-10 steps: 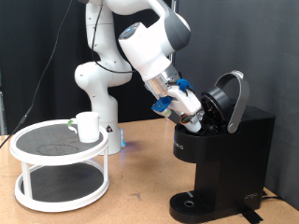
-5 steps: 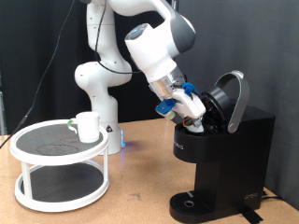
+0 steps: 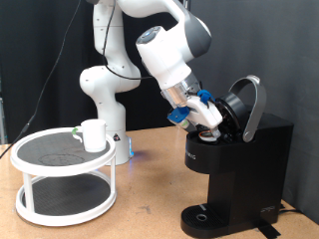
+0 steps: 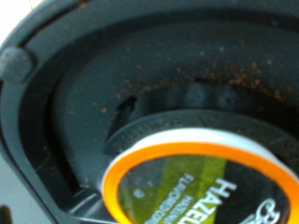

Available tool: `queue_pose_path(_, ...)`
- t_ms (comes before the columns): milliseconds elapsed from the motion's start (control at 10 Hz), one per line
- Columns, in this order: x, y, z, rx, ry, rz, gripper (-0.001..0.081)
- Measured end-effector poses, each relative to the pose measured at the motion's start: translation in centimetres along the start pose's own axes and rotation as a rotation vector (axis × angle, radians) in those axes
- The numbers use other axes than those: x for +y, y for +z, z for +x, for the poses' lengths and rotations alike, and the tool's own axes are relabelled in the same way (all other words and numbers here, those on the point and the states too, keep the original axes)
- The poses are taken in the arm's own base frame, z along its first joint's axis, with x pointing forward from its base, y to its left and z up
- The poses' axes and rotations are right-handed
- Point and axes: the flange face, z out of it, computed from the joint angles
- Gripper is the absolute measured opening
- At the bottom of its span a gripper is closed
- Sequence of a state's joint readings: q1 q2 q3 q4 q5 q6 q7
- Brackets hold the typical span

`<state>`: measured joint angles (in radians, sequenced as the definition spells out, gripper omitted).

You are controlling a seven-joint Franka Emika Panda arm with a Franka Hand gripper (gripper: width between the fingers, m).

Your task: Make a cup of coffee with the keurig machine

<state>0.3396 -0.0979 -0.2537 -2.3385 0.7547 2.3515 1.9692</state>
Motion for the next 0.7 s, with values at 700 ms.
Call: queue_pose_path(700,1.0,-4.4,1.2,-0.087,-0.069,-0.021,0.0734)
